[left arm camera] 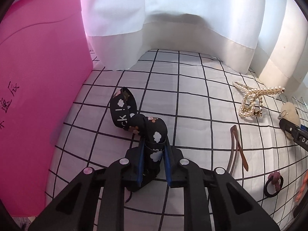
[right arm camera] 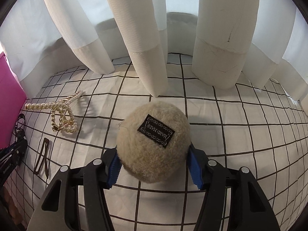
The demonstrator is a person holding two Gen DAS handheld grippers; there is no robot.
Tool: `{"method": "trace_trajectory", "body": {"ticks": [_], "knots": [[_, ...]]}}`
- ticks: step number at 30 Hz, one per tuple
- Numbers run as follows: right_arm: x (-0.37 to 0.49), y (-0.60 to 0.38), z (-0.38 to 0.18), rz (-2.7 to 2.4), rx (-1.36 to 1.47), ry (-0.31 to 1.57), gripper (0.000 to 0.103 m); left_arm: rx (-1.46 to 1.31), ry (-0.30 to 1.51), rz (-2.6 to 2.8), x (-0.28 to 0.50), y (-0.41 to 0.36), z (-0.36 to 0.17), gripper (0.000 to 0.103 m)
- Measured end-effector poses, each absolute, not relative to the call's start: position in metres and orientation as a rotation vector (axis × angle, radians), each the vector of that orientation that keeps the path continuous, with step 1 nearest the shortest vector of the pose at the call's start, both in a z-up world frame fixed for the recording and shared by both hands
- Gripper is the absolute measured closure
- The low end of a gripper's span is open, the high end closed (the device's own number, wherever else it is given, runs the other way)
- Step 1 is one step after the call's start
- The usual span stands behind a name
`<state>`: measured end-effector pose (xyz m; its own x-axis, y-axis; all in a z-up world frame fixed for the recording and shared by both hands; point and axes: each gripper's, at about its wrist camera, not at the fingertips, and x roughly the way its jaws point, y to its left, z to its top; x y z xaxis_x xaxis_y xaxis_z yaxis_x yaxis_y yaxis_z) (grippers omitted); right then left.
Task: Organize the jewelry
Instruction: 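Lift the lanyard and pom-pom and carry both over the pink tub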
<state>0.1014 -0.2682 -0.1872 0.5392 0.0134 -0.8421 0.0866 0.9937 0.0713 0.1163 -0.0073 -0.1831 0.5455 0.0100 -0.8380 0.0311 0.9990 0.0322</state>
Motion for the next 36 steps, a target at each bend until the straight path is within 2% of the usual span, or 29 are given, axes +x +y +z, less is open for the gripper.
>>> {"method": "trace_trajectory", "body": {"ticks": [12,24,36], "knots": [[0.054,-0.285,-0.151,-0.003,0.175,0.952,0.046,0.003,0.975,-0.046,0.061,0.000,-0.152,0.090],[0.002,-0.267,-0.063,0.055,0.169,0.844,0.046,-0.040,0.864,-0.129,0.024,0.006,-0.065,0.090],[-0.001,-0.201,0.019,0.221,0.108,0.699,0.046,-0.062,0.674,-0.136,-0.004,0.040,0.025,0.090]]}}
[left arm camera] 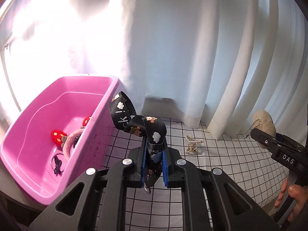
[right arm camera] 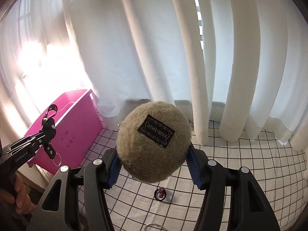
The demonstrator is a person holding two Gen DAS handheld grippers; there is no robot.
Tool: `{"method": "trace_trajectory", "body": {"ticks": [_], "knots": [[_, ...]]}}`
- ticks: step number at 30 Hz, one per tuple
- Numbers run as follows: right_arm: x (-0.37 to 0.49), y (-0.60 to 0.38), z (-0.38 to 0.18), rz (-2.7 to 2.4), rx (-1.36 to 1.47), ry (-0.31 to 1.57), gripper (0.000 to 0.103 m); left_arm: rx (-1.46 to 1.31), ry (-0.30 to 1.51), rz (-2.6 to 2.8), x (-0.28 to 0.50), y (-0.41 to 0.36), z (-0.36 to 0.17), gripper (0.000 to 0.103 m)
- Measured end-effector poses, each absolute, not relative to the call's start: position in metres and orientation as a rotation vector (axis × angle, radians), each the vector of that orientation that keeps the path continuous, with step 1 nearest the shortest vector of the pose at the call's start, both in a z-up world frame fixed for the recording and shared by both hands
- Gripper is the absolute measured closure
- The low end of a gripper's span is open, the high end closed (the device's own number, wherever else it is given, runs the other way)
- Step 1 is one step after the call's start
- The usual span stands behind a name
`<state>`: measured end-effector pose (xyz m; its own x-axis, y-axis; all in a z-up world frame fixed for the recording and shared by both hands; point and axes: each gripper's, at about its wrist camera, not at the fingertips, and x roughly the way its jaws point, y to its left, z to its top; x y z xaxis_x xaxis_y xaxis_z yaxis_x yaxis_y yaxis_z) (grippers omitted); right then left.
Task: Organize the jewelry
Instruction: 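Lift the lanyard and pom-pom and carry both over the pink tub, then lower the lanyard and pom-pom into the tub and open both grippers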
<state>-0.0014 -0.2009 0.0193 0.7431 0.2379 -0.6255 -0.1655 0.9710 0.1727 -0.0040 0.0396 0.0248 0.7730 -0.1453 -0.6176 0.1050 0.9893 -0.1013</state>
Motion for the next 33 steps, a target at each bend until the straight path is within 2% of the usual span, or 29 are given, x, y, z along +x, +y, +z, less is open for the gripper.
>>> {"method": "trace_trajectory", "body": {"ticks": [13,23,33], "knots": [[0.037,-0.082,0.057,0.511,0.038,0.644,0.046,-0.109,0.604,0.043,-0.016,0.132,0.057,0.090],[0.083,0.035,0.049,0.690,-0.033,0.739,0.046,-0.150,0.702,0.197,0.000,0.209,0.034,0.090],[0.121,0.109,0.023,0.745,-0.110,0.858,0.046,-0.204,0.816,0.251,0.026,0.255,0.007,0.089]]}}
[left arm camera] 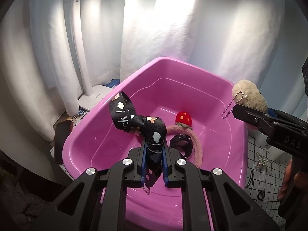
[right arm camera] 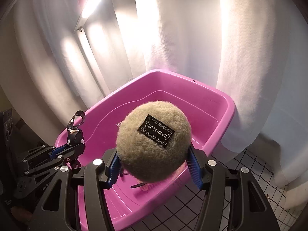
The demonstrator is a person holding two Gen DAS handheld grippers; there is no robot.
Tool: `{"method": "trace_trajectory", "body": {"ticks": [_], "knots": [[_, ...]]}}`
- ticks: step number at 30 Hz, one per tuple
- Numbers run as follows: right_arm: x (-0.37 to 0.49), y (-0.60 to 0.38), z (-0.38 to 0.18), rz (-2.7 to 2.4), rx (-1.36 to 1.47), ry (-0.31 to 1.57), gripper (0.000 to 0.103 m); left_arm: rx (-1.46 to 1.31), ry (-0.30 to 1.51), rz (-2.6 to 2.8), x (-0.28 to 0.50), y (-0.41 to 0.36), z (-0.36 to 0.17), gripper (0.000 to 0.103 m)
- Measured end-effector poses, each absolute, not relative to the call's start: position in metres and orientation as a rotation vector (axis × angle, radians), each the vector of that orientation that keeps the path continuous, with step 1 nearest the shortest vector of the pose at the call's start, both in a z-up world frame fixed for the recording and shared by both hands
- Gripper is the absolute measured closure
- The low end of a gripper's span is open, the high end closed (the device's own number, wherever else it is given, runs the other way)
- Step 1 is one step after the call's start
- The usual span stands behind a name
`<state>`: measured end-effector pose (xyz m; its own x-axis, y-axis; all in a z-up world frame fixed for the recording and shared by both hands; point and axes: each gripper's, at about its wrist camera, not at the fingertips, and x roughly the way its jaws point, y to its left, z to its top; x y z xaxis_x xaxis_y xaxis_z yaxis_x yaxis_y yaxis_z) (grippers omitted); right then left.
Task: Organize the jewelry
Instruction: 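Lower the lanyard and pom-pom into the tub and open both grippers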
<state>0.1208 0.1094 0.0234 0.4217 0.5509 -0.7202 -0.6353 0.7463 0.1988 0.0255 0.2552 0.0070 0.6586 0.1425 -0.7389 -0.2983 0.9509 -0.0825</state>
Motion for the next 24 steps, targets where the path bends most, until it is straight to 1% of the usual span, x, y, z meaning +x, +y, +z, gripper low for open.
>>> {"method": "trace_trajectory", "body": {"ticks": [7,12,20,24], "knots": [[0.140,0.139,-0.001,0.754,-0.146,0.992,0.046,-0.223,0.950,0.288,0.050,0.279,-0.017,0.089],[0.150,0.157,-0.012,0.735,-0.190,1.052,0.046,-0.242,1.001,0.289,0.057,0.290,-0.027,0.089],[0.157,0.172,-0.022,0.695,-0.271,1.090,0.046,-0.240,1.049,0.279,0.062,0.294,-0.036,0.088],[0.159,0.175,-0.021,0.678,-0.293,1.085,0.045,-0.237,1.058,0.280,0.063,0.295,-0.036,0.085]]}}
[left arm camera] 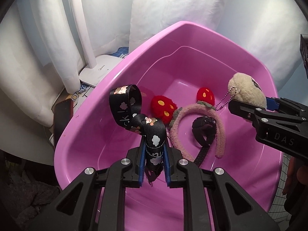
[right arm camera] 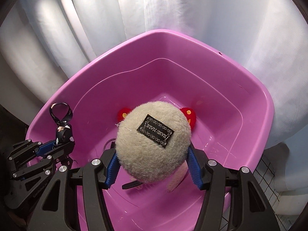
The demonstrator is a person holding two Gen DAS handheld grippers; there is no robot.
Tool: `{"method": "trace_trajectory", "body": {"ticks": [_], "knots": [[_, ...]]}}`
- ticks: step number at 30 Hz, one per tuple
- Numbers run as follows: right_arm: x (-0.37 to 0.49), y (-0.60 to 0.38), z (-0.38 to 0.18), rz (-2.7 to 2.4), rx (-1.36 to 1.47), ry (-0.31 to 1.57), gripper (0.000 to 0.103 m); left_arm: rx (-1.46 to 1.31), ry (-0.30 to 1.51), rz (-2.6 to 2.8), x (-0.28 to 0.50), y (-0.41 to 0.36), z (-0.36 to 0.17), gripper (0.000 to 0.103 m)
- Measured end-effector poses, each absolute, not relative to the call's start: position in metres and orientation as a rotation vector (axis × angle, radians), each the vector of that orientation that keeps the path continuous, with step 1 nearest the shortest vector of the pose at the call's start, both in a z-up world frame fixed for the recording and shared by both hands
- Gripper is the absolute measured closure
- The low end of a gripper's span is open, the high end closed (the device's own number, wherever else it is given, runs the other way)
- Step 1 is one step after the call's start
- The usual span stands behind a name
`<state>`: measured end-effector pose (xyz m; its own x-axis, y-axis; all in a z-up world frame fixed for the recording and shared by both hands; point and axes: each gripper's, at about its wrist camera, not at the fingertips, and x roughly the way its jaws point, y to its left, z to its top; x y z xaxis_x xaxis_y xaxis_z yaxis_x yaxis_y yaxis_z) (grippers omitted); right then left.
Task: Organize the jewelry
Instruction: 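Lower the lanyard and pom-pom into the tub and open both grippers, then withdraw both grippers from the tub back over the table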
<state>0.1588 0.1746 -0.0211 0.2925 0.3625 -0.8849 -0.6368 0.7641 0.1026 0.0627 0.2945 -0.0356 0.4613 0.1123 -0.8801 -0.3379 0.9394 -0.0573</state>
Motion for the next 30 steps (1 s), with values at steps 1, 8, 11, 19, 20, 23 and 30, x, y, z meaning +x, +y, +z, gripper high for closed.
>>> {"method": "trace_trajectory", "body": {"ticks": [1,8,11,19,20,23,30], "knots": [[0.158,0.177,-0.020,0.673,-0.302,1.082,0.043,-0.232,1.058,0.282,0.062,0.294,-0.035,0.083],[0.158,0.177,-0.012,0.632,-0.321,1.067,0.034,-0.139,0.971,0.340,0.052,0.286,-0.014,0.014],[0.156,0.176,-0.008,0.630,-0.317,1.062,0.034,-0.139,0.976,0.341,0.051,0.285,-0.014,0.014],[0.149,0.171,-0.003,0.631,-0.308,1.047,0.034,-0.148,0.981,0.345,0.041,0.283,-0.016,0.014],[0.148,0.169,-0.001,0.632,-0.305,1.045,0.034,-0.149,0.982,0.346,0.039,0.283,-0.016,0.014],[0.145,0.167,0.002,0.634,-0.304,1.041,0.034,-0.151,0.980,0.347,0.035,0.282,-0.015,0.014],[0.137,0.163,0.010,0.642,-0.304,1.026,0.034,-0.157,0.967,0.353,0.025,0.279,-0.010,0.014]]}}
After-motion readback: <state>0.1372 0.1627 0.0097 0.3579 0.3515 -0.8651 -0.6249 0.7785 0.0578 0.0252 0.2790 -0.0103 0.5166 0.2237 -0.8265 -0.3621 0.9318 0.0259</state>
